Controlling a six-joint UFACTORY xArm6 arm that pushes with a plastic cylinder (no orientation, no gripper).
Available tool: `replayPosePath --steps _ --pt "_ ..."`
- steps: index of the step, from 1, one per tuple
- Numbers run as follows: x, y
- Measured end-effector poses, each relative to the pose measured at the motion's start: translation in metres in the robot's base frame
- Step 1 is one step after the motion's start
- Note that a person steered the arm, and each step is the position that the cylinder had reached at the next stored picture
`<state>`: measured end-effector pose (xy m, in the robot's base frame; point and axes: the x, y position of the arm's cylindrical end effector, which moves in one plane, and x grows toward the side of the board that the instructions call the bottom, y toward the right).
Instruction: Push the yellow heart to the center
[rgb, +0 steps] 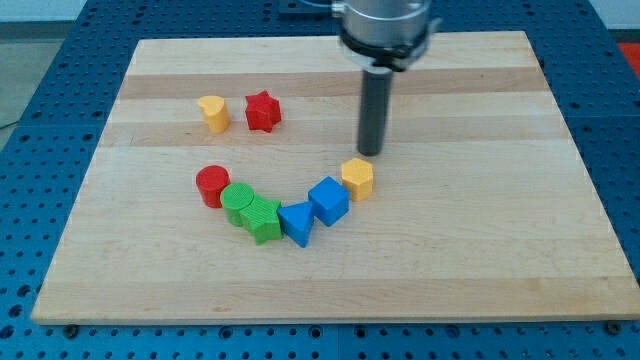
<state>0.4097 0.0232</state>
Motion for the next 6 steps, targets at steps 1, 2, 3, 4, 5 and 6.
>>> replayPosePath --steps 1,2,3,4,5,6 --pt "-0.004 -0.078" --pt "-0.004 -0.156" --pt "-0.019 -0.236" --pt "-0.066 -0.26" --pt "-0.08 -0.209" --pt "-0.039 -0.125"
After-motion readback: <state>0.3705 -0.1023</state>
